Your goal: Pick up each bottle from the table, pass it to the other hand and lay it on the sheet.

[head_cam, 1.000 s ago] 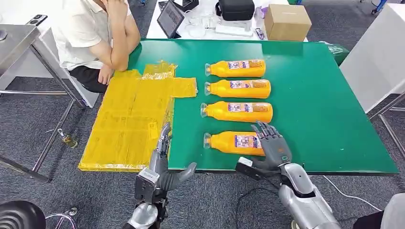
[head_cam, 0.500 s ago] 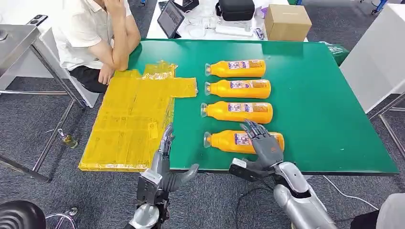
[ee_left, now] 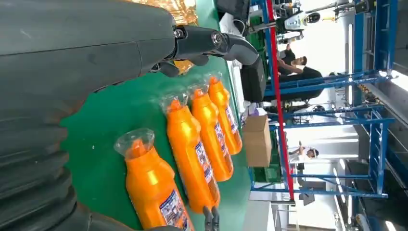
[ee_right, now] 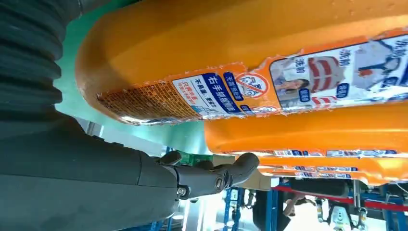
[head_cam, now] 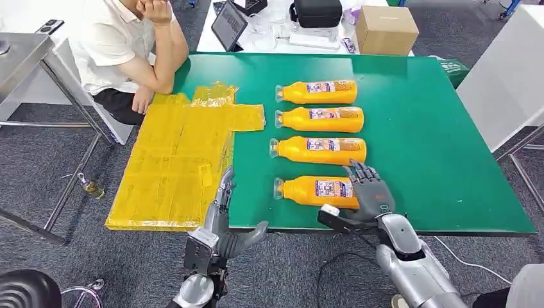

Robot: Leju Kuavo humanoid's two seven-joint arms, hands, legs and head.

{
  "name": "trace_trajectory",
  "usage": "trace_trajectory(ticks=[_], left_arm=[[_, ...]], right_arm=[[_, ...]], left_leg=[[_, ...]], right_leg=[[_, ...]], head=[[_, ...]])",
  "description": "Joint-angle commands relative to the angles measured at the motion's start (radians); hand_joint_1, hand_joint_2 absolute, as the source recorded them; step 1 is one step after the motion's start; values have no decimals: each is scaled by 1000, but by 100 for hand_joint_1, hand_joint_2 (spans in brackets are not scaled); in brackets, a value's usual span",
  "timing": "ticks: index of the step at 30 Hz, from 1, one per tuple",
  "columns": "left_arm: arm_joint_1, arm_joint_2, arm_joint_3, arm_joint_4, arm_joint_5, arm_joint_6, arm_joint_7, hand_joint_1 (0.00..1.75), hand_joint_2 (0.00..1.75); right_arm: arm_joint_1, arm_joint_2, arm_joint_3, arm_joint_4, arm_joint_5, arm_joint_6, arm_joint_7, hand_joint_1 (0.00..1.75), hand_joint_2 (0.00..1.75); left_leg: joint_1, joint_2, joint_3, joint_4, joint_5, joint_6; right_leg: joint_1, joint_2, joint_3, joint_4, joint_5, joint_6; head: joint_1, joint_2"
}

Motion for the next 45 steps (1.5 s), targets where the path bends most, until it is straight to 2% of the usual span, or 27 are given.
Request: trace_trajectory(ticks=[1,7,8,9,10,13,17,27,30,34,38,41,45], left_arm=[[-16,11,-21,17,5,-6,9,0,175],[-21,7,-21,28,31,-21,15,0,175],[-21,8,-21,26,35,-21,12,0,175],[-22,8,-20,25,36,-22,12,0,175],[-24,8,-19,24,39,-24,11,0,175],[-23,1,-19,20,41,-32,11,0,175],[-29,1,-23,24,41,-34,10,0,175],[-28,3,-23,24,41,-35,9,0,175],[-28,5,-22,24,42,-34,6,0,175],[-26,9,-17,22,48,-38,-4,0,175],[-24,-7,30,24,189,-107,40,0,175],[-45,-26,66,107,359,-128,177,0,175],[-76,-40,29,252,474,-206,192,0,175]], right_arm=[[-51,13,-23,107,-2,10,-7,0,175],[-67,15,-33,175,-22,47,-13,0,175],[-77,8,-35,193,-50,100,-15,42,175],[-80,5,-40,202,-64,121,-14,152,175],[-91,1,-39,223,-86,173,-7,175,175],[-116,-7,-48,294,-120,218,-7,175,175],[-127,-14,-65,368,-147,201,-28,175,175],[-128,-9,-68,370,-152,203,-28,175,175],[-108,-10,-95,362,-201,207,-77,175,175],[-59,6,-148,280,-333,246,-196,175,175],[12,44,-178,94,-461,267,-288,175,175],[82,74,-173,-75,-532,280,-311,175,175],[100,100,-121,-188,-615,316,-340,175,175]], left_leg=[[0,2,2,0,-1,1],[0,2,4,-1,-1,2],[0,2,3,-1,-1,1],[0,1,2,-1,-1,1],[0,2,4,-1,-1,1],[0,2,4,0,-1,1],[0,-2,6,-1,0,2],[0,-2,9,-1,0,1],[0,-3,9,-1,0,1],[1,-4,11,-2,0,2],[0,0,11,-1,-1,1],[1,2,10,-1,-1,1],[1,3,10,-2,-1,1]], right_leg=[[0,0,2,-1,0,-2],[0,1,4,-1,-1,-3],[0,1,3,-1,0,-2],[0,0,2,-1,0,-2],[0,0,4,-1,0,-2],[0,0,3,-1,0,-2],[1,-3,6,-2,-1,-2],[1,-3,9,-2,-1,-2],[1,-3,10,-2,0,-2],[2,-5,12,-3,-1,-3],[1,-1,11,-3,-1,-3],[2,0,9,-2,0,-3],[1,1,8,-1,0,-3]], head=[[0,0],[0,0],[0,0],[0,0],[0,0],[0,0],[0,0],[0,0],[0,0],[0,0],[0,0],[0,0],[0,0]])
